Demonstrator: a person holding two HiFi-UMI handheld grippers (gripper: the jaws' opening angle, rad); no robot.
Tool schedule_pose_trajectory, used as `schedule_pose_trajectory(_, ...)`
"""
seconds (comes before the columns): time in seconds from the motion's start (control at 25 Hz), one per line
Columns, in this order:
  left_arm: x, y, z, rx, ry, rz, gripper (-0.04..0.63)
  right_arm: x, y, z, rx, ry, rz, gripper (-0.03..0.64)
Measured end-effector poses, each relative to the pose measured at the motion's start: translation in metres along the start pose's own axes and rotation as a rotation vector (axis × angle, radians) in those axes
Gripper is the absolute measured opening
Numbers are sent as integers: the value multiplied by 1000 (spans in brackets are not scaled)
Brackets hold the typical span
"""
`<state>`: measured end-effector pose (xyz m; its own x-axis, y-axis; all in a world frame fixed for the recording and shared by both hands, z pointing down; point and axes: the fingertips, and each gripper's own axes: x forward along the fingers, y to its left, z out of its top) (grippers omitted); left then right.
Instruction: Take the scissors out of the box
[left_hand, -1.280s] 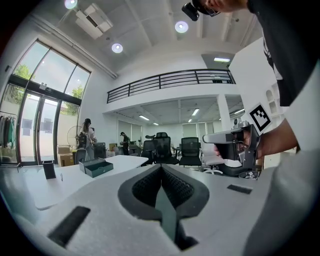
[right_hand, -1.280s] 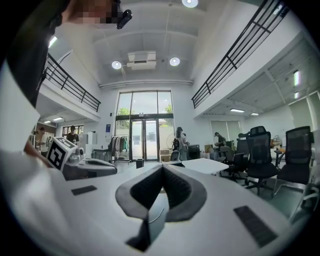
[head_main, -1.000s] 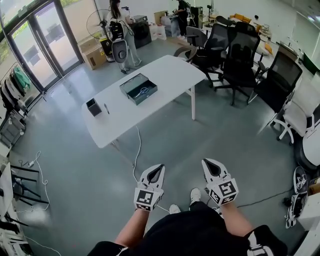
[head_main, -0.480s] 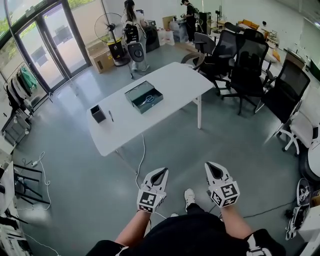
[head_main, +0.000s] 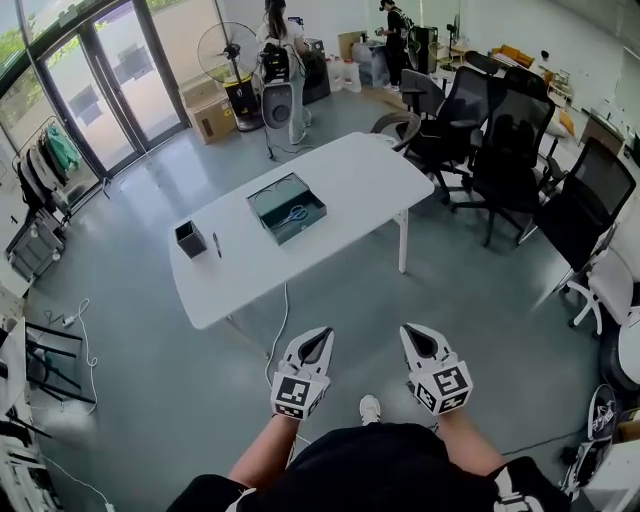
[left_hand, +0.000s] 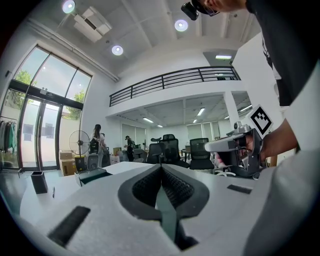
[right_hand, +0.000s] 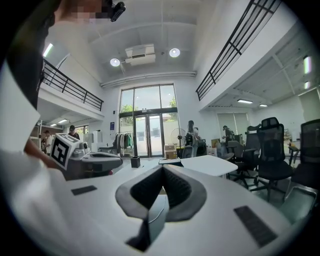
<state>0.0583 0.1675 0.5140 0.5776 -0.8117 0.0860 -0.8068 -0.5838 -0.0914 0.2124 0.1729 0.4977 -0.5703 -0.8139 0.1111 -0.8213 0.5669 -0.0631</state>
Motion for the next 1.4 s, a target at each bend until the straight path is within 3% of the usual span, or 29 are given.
schedule_pose_trajectory(0.36, 45, 13, 15, -24, -32, 84, 12, 31, -60, 12, 7, -14, 30, 6)
schedule_pose_trajectory(0.84, 66, 51, -2, -51, -11, 146, 12, 80, -74, 5, 18, 12, 82, 5)
schedule_pose_trajectory(1.4, 121, 170, -14, -63, -1, 182, 11, 219, -79, 25, -6, 26, 139, 5)
